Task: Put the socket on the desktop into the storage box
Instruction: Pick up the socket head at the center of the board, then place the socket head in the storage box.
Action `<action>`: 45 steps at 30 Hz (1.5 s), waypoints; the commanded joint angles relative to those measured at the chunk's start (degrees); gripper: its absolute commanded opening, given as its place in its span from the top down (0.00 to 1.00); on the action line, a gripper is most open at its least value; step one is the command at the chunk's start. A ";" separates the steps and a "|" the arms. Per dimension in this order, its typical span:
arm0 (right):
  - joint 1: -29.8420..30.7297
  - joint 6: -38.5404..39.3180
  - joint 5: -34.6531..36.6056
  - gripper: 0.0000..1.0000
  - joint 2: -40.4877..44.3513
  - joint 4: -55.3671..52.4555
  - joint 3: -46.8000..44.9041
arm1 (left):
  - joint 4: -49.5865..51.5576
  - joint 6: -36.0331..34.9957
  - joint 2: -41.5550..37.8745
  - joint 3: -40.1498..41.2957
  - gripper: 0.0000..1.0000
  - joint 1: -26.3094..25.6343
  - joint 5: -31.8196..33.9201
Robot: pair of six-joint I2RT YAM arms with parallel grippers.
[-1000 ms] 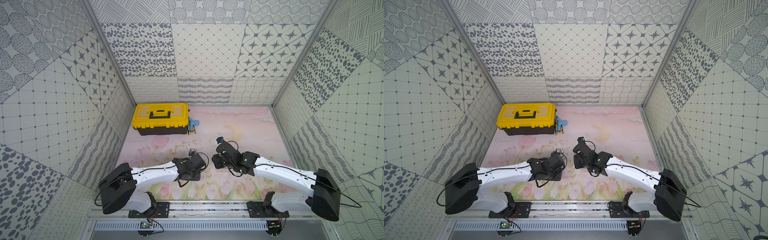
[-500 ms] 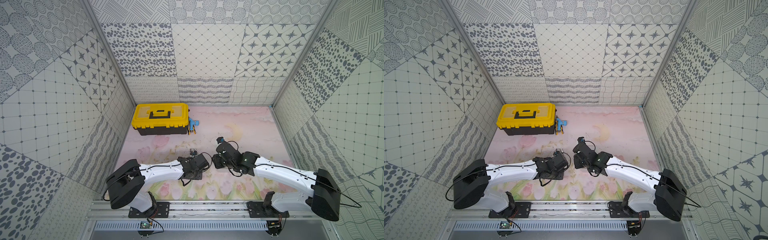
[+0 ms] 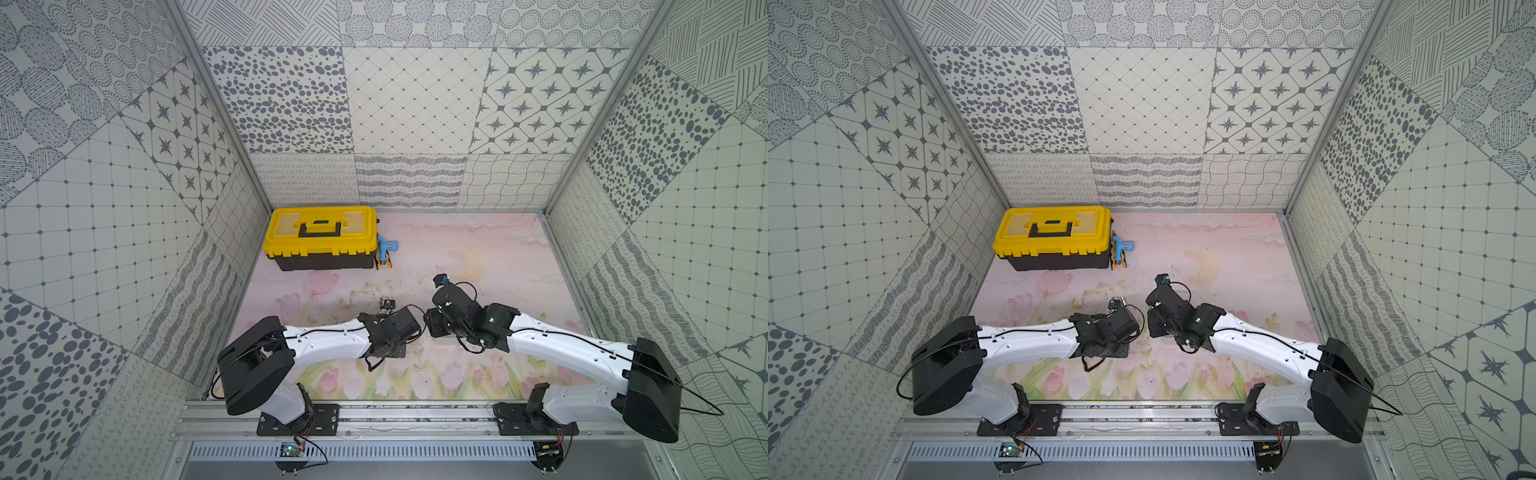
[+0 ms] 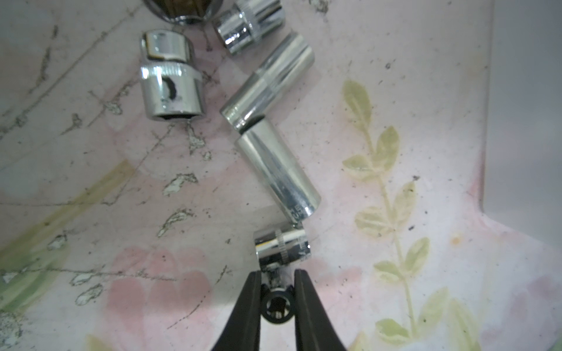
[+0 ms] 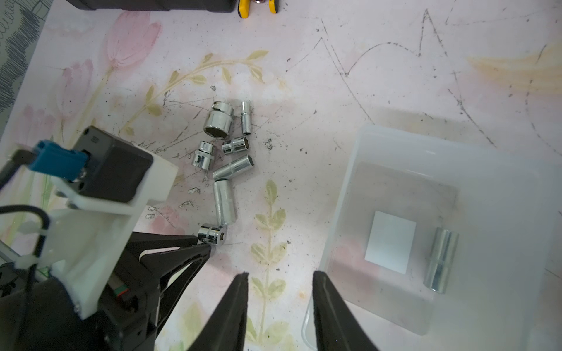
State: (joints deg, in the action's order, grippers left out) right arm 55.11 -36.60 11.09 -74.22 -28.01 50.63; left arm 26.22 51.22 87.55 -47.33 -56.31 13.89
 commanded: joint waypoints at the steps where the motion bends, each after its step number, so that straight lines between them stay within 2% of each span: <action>1: 0.26 0.46 -0.18 0.61 1.57 1.81 -0.26 | 4.72 -0.63 -1.35 -0.22 0.99 -0.20 0.35; 4: 0.30 1.15 -1.91 0.61 1.62 2.62 -0.41 | 6.33 -0.94 -3.87 -0.16 1.00 -0.20 0.52; 9: 1.83 4.19 -11.13 0.59 -0.62 5.32 -0.69 | 8.44 -1.85 -6.87 -0.42 1.00 -0.20 0.15; 14: 4.90 5.14 -13.09 0.56 -2.96 5.36 -0.71 | 12.50 -4.95 -10.22 -2.65 1.00 0.19 0.56; 16: 4.98 5.32 -13.36 0.53 -1.86 5.93 -1.22 | 12.82 -6.83 -13.47 -3.90 1.00 2.55 -1.42; 18: 5.00 6.39 -14.44 0.50 -0.41 6.59 -1.36 | 10.46 -8.75 -16.67 -4.21 1.00 6.62 -7.72; 22: 4.51 9.27 -14.91 0.46 3.46 6.65 -1.29 | 4.59 -10.70 -20.40 -6.03 1.00 17.78 -25.55; 25: 3.77 8.58 -7.26 0.40 7.69 6.48 -2.18 | -1.04 -10.48 -18.64 -8.15 1.00 24.07 -39.89; 27: 3.69 7.27 0.50 0.34 10.52 6.80 -3.65 | -5.46 -9.70 -16.42 -9.31 1.00 25.94 -47.75; 28: 3.63 7.23 3.26 0.28 12.66 7.81 -4.69 | -7.78 -9.03 -15.07 -9.75 1.00 26.41 -51.71; 30: 2.77 6.96 5.09 0.20 17.63 10.73 -7.77 | -11.05 -8.16 -12.43 -10.70 1.00 26.87 -57.89; 32: -0.95 7.59 -3.24 0.18 23.09 15.79 -11.73 | -12.29 -7.84 -10.18 -11.61 1.00 26.91 -61.43; 35: -13.84 6.17 -29.17 0.18 25.21 17.47 -12.89 | -15.59 -6.29 -8.84 -10.91 1.00 26.96 -64.67; 36: -17.36 5.46 -36.38 0.21 24.14 17.67 -12.70 | -17.09 -5.54 -8.67 -10.30 1.00 26.96 -65.55; 37: -20.35 5.27 -44.08 0.28 22.07 18.14 -12.22 | -18.68 -4.74 -8.57 -9.39 1.00 26.96 -66.61; 40: -20.77 7.55 -49.64 0.32 19.45 17.34 -11.02 | -23.52 -2.01 -8.06 -7.06 1.00 26.89 -69.33; 45: -20.52 8.55 -53.77 0.33 16.75 17.99 -8.50 | -30.51 2.47 -7.39 -3.83 1.00 26.45 -72.08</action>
State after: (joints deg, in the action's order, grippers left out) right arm 34.41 -29.54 -33.91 -56.49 -13.43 38.85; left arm 9.28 48.27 79.61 -53.30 -30.20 -45.69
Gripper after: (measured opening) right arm 0.676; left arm 0.209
